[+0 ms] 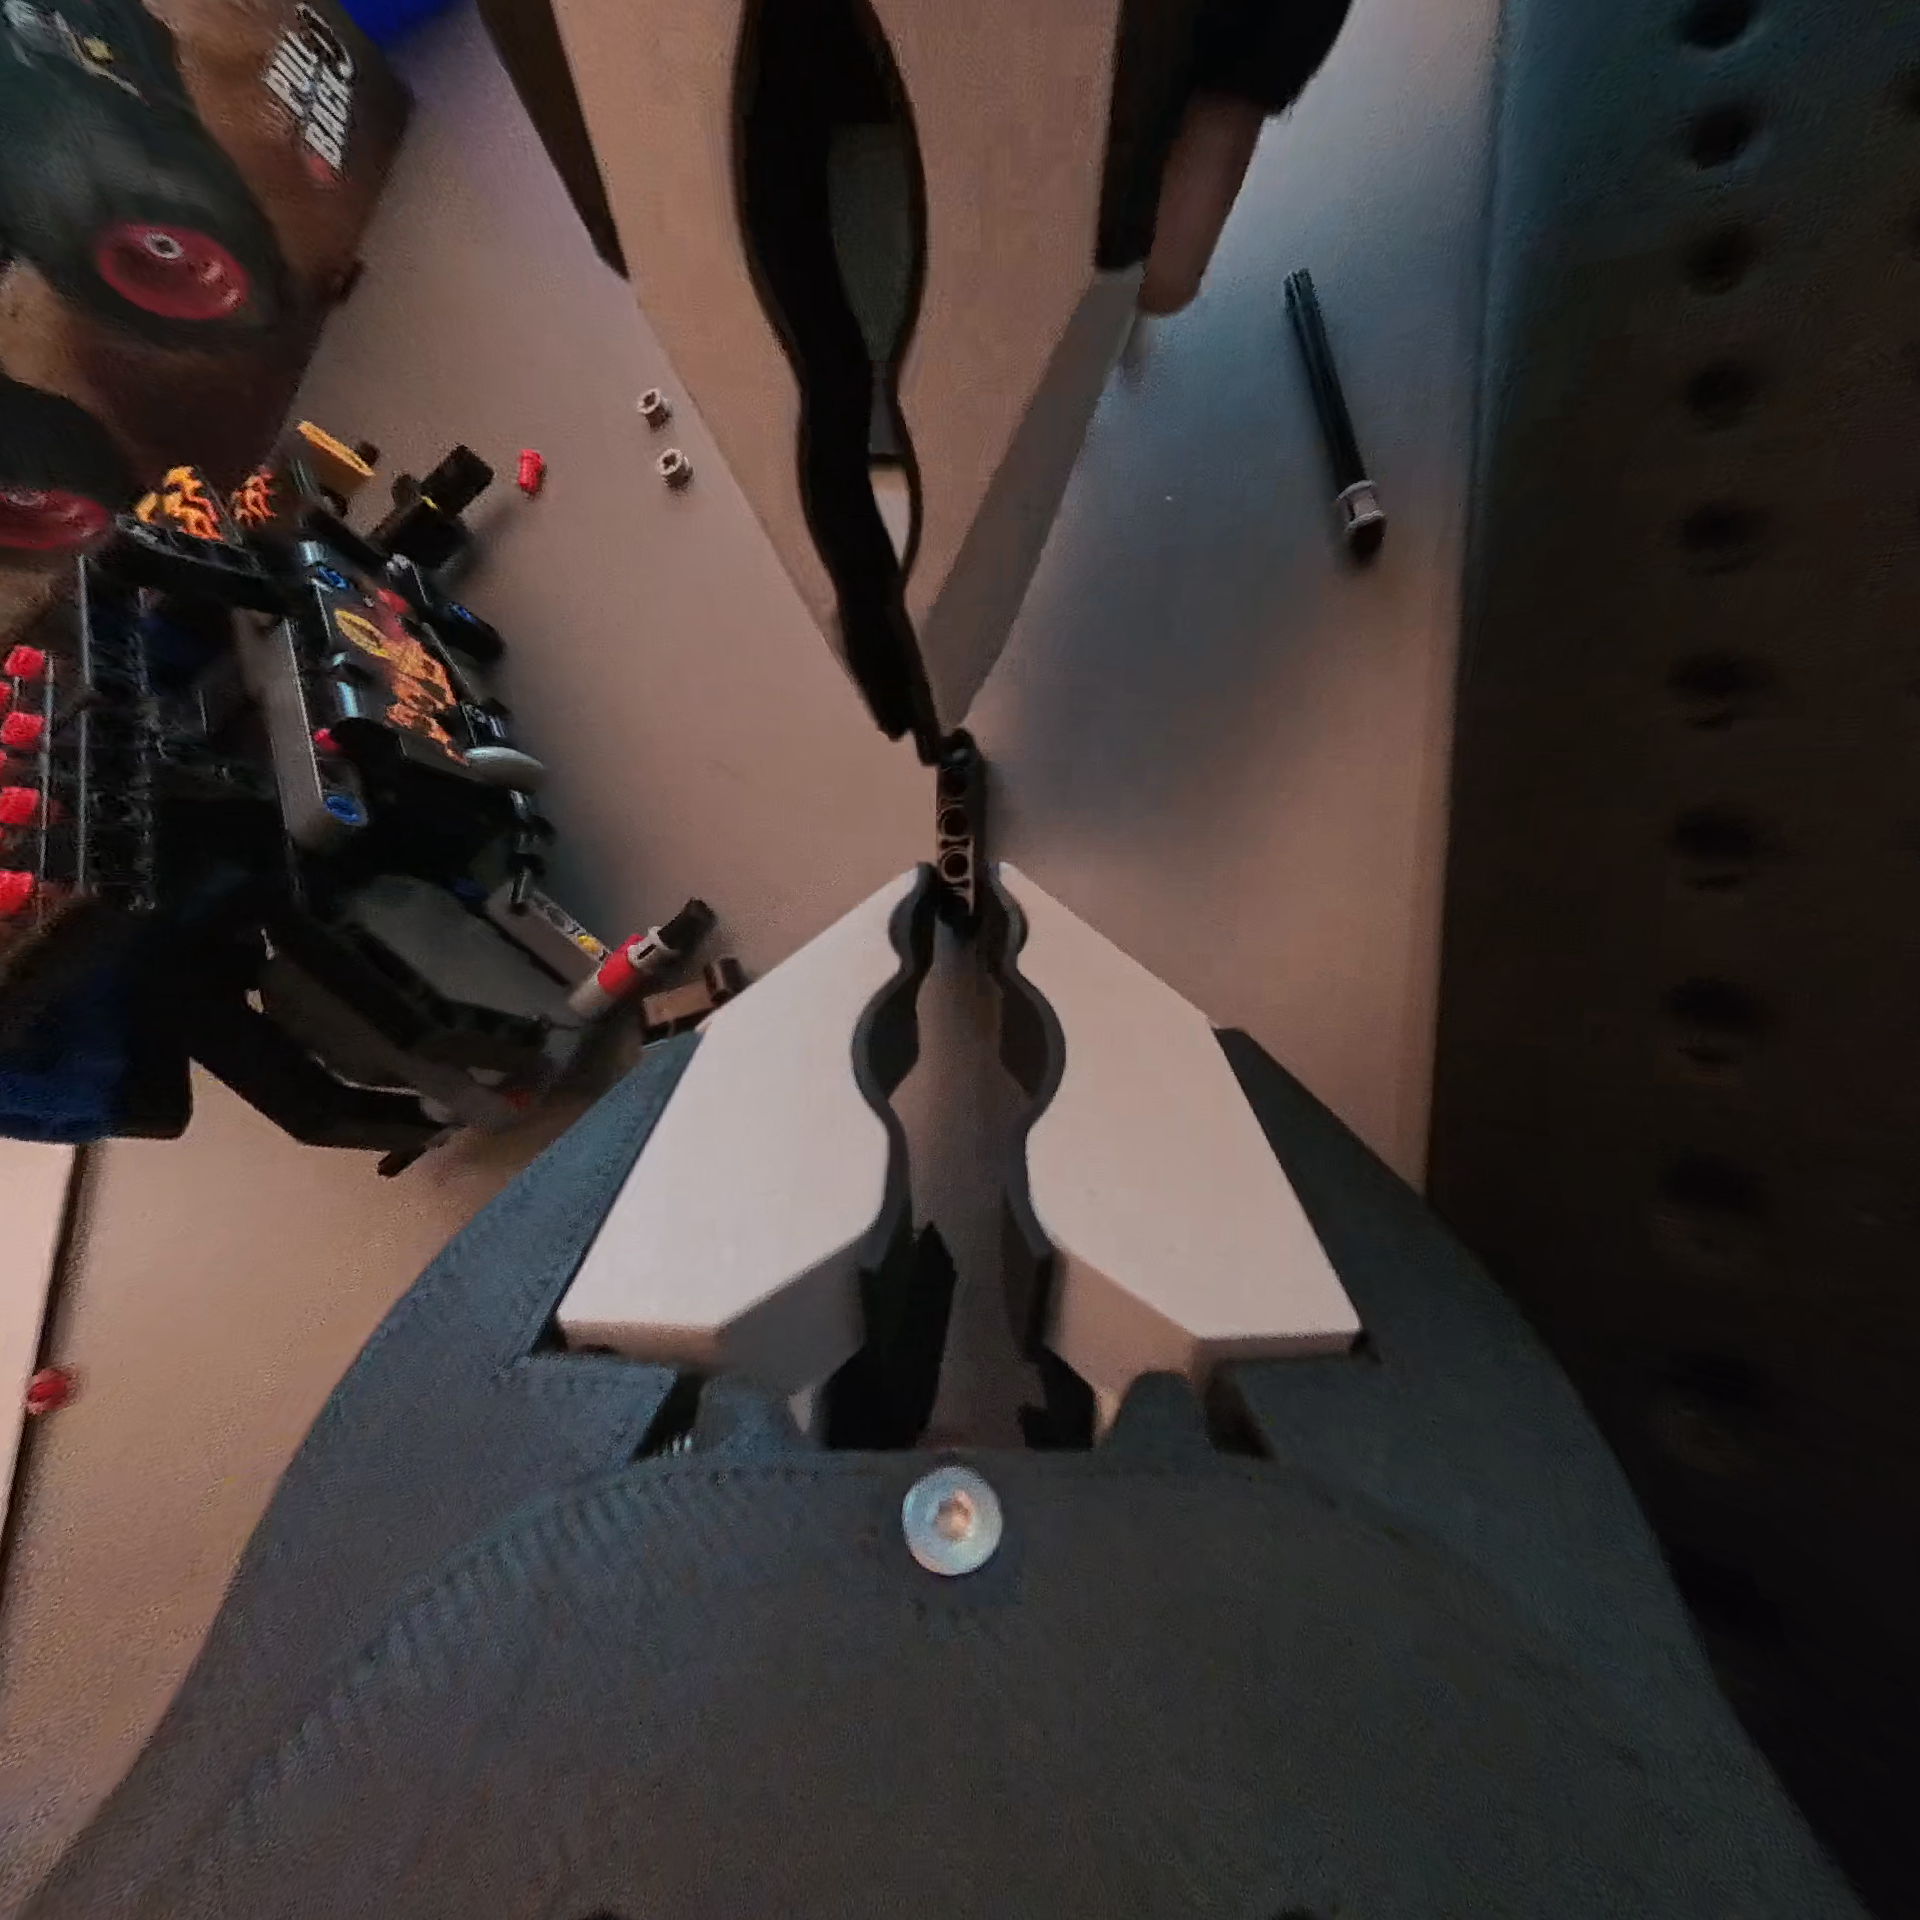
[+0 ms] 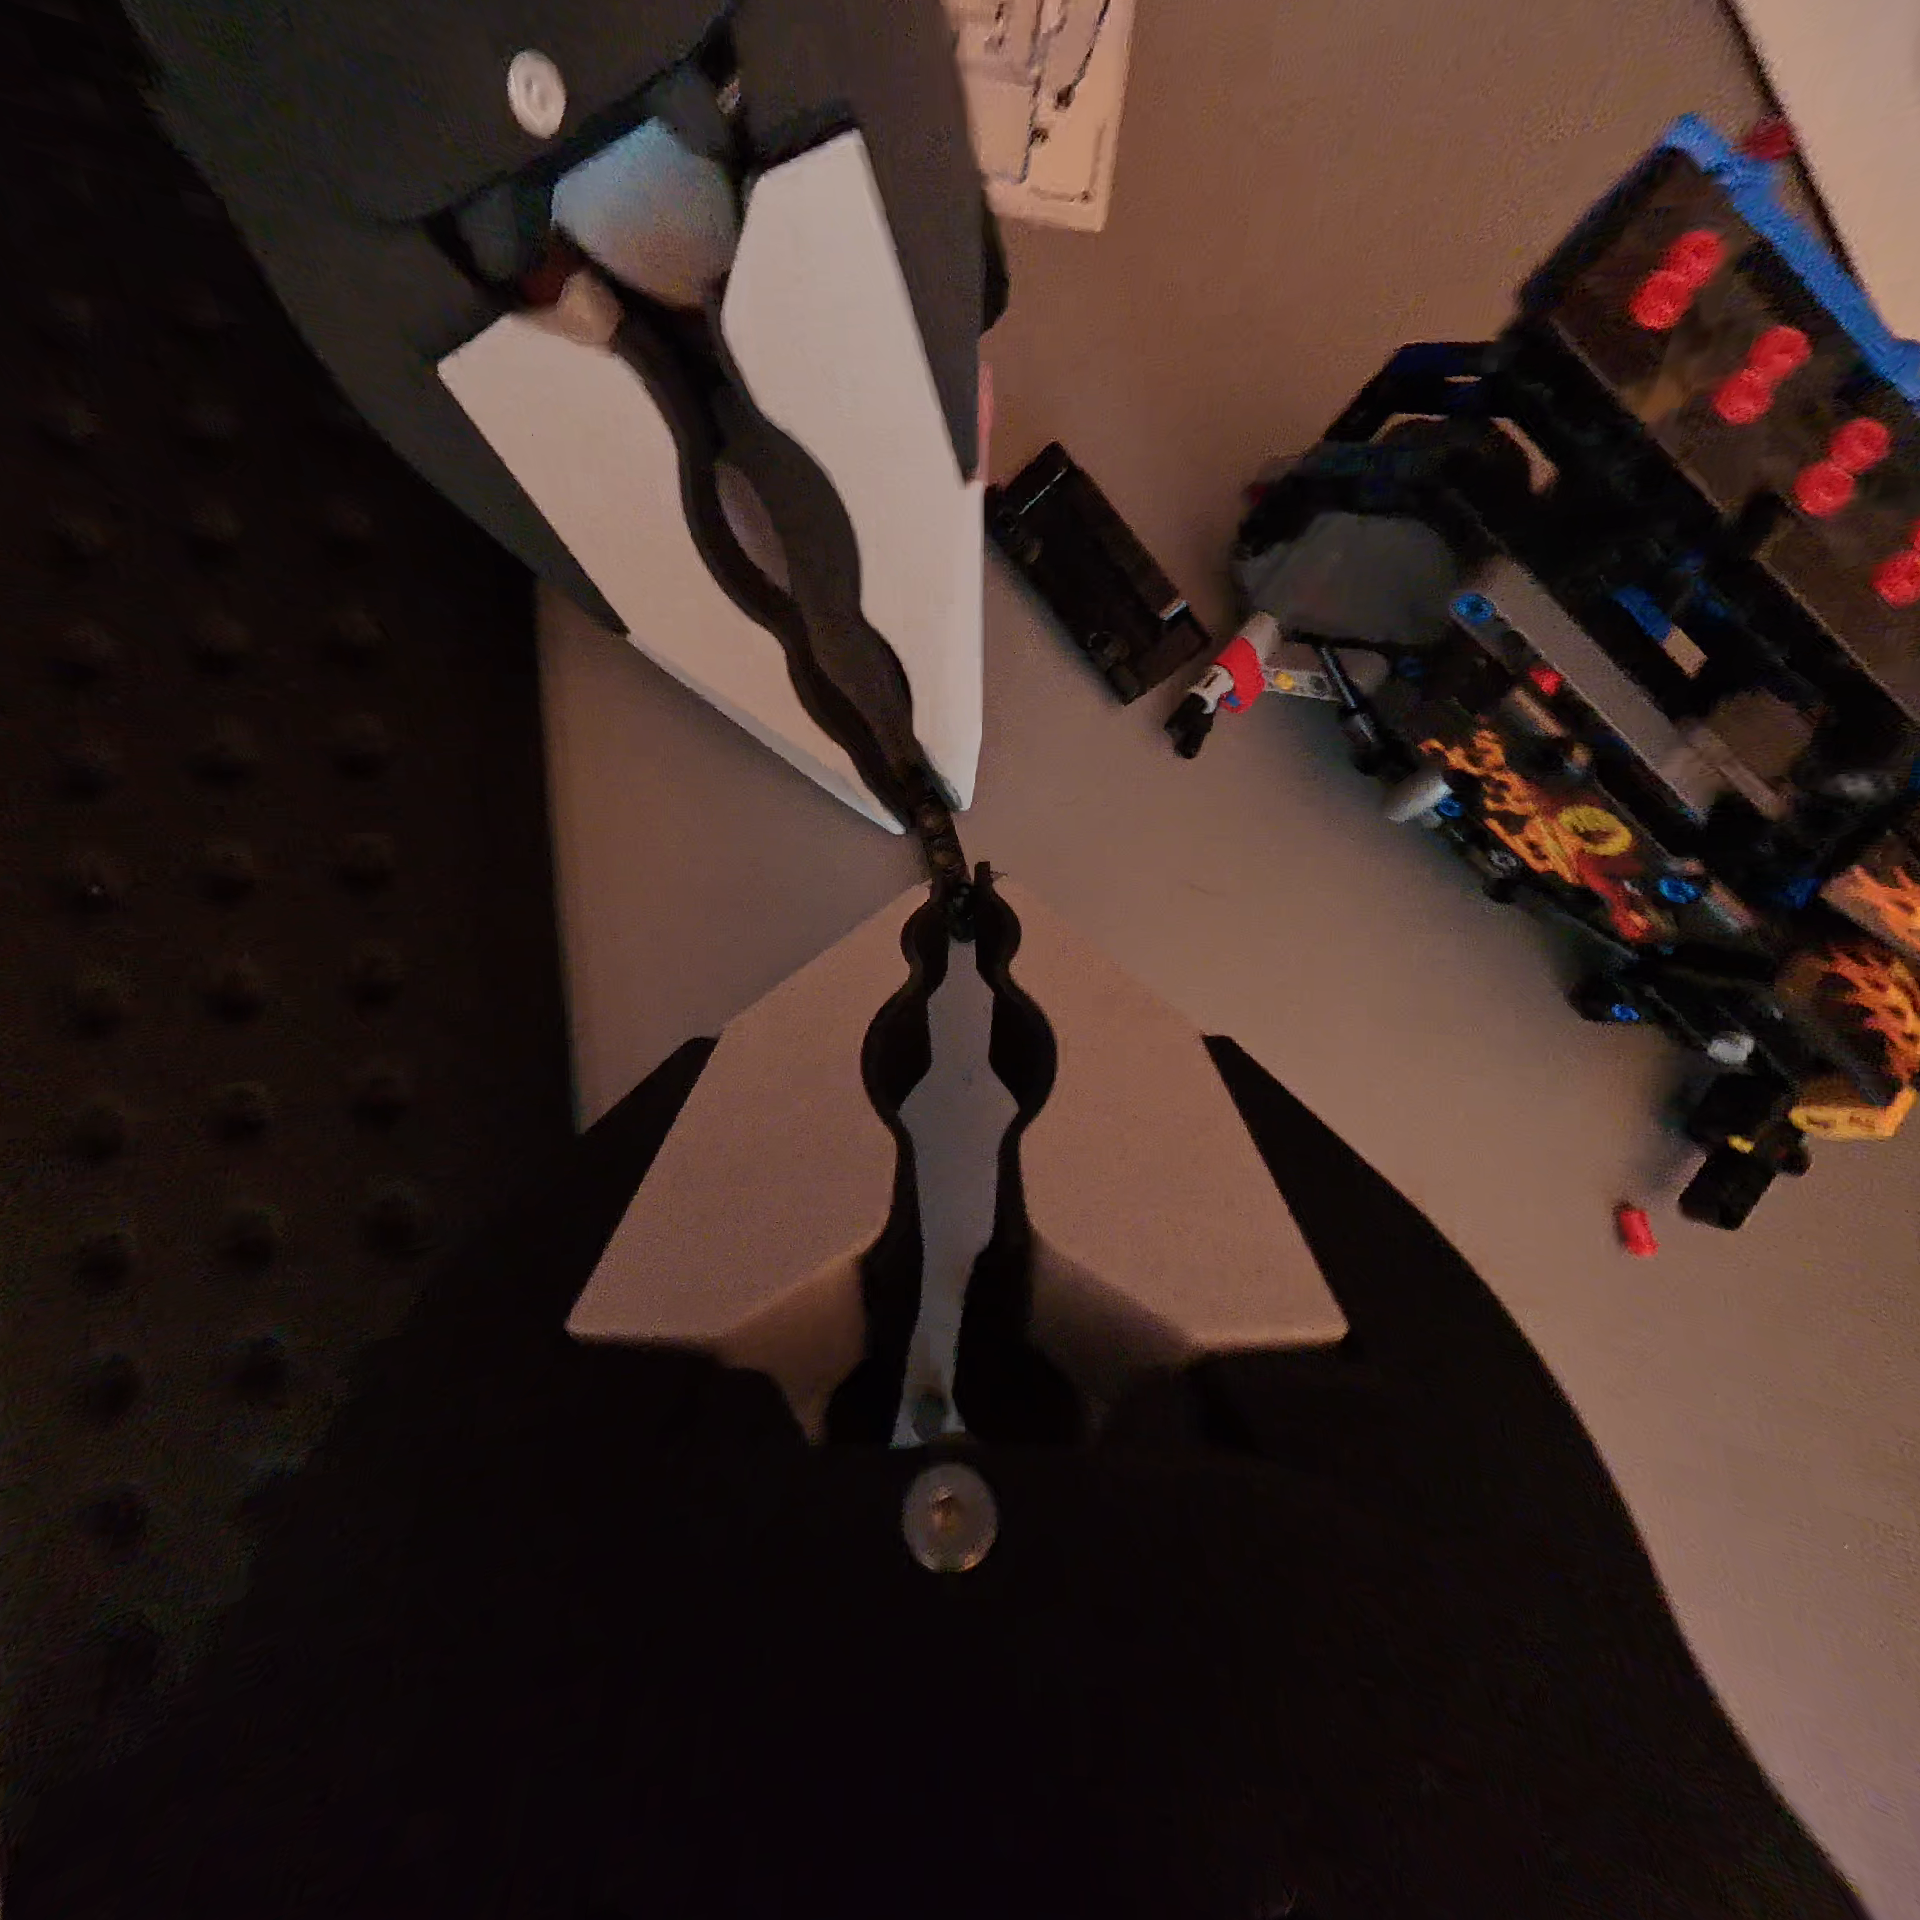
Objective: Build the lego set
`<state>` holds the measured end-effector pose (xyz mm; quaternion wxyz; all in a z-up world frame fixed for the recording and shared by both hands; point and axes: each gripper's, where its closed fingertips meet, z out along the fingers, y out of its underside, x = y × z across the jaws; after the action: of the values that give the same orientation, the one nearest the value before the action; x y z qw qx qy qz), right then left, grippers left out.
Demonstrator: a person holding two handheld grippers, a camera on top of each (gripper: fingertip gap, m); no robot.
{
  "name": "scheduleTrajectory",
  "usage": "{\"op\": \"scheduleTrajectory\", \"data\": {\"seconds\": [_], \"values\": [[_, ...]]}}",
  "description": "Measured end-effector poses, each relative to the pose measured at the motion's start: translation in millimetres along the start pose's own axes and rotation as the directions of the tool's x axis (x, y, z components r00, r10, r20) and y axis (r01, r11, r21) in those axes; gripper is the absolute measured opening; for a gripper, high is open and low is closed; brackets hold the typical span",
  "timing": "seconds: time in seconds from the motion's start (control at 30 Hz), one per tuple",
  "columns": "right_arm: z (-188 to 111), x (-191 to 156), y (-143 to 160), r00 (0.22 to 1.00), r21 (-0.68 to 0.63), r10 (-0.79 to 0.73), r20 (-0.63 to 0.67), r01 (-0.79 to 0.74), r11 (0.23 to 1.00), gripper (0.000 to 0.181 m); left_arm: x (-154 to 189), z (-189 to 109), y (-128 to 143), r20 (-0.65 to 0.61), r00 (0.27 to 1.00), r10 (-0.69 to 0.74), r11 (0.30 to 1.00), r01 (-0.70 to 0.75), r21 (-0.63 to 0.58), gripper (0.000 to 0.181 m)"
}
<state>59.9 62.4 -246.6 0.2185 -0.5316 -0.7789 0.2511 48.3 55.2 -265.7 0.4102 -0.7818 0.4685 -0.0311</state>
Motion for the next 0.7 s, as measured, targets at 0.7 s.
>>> {"op": "scheduleTrajectory", "data": {"seconds": [0.7], "values": [[8.8, -1.2, 6.5, 0.981, -0.185, -0.185, 0.057, 0.193, 0.964, 0.002, 0.2, 2.9, -0.3, -0.047, 0.998, -0.050, 0.999, 0.051, 0.017, 0.008]]}}
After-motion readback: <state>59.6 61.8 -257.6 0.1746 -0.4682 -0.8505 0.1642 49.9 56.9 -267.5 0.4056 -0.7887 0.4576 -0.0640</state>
